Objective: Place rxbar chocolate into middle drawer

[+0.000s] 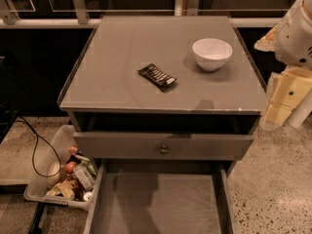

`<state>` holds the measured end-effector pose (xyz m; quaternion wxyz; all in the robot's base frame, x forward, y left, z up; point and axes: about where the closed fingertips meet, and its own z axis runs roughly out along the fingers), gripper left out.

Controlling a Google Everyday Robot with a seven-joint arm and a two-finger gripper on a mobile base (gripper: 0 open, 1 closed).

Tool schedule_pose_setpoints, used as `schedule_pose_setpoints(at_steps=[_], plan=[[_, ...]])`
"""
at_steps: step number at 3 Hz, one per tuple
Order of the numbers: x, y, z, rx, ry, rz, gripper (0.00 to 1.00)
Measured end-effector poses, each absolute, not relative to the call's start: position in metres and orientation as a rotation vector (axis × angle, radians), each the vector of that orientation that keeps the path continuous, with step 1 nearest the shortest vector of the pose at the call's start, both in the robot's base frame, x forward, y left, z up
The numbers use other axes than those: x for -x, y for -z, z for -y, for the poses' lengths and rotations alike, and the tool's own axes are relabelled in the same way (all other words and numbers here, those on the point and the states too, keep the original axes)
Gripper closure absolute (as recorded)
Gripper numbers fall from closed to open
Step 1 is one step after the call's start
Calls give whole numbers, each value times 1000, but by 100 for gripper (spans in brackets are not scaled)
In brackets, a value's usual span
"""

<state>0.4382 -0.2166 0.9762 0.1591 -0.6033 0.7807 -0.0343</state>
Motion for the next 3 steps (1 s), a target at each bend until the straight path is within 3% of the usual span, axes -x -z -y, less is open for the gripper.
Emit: schedule_pose_setpoints(at_steps=[3], plan=[[-476,-968,199,1587,-55,-2135,0]])
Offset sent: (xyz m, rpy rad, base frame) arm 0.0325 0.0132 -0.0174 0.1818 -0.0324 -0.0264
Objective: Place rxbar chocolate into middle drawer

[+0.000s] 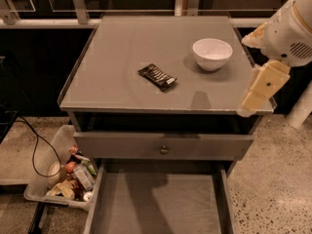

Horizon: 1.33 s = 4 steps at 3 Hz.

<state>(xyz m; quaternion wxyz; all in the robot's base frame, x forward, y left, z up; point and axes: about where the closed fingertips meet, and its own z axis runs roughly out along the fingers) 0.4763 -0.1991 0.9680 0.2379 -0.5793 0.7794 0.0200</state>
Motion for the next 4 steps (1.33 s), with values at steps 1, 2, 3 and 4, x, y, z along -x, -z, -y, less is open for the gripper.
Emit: schedule_pose_setpoints(at_steps=[1,2,3,4], plan=[[-511,-965,188,1471,-193,-2088,0],[-543,-965,166,1386,-302,-2060,0],[-540,-967,161,1398,-295,-2044,0],[-548,-961,146,1381,-343,-1992,0]])
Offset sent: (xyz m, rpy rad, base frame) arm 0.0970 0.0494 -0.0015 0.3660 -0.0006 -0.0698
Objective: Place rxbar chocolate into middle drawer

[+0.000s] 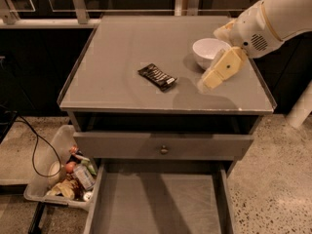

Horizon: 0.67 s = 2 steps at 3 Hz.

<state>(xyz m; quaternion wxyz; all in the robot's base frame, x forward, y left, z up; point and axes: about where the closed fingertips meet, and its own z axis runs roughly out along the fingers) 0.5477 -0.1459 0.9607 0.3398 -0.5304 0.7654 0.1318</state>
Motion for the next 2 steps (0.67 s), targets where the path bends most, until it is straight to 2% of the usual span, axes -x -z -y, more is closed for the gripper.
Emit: schedule_pose_setpoints(at_steps=[2], plan=[[-581,-934,119,1221,-504,-1986,0]])
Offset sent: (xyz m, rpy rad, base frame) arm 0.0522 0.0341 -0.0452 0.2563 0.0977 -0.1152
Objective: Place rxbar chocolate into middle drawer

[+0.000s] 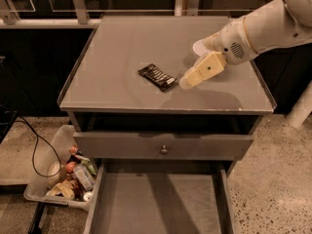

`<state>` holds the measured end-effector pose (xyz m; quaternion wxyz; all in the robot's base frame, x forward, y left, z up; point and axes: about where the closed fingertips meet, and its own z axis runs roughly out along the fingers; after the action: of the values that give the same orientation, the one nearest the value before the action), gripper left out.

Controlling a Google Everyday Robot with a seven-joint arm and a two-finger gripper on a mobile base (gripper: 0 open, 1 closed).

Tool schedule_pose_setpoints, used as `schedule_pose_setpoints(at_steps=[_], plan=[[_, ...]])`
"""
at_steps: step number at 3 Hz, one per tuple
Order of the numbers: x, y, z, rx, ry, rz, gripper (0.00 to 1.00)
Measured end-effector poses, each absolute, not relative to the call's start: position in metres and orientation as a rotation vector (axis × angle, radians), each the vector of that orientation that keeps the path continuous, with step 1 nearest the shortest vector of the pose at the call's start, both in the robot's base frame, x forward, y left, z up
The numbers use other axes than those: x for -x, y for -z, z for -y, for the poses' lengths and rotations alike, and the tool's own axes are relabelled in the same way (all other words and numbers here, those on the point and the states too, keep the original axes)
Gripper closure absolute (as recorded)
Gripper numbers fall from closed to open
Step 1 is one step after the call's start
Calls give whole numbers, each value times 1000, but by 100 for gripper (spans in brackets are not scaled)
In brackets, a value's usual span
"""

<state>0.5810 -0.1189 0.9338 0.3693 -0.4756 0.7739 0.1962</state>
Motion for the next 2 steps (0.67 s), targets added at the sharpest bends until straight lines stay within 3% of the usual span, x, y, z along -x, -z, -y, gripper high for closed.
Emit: schedule_pose_setpoints(at_steps=[2], plan=[[-608,-894,86,1192,-531,-2037,0]])
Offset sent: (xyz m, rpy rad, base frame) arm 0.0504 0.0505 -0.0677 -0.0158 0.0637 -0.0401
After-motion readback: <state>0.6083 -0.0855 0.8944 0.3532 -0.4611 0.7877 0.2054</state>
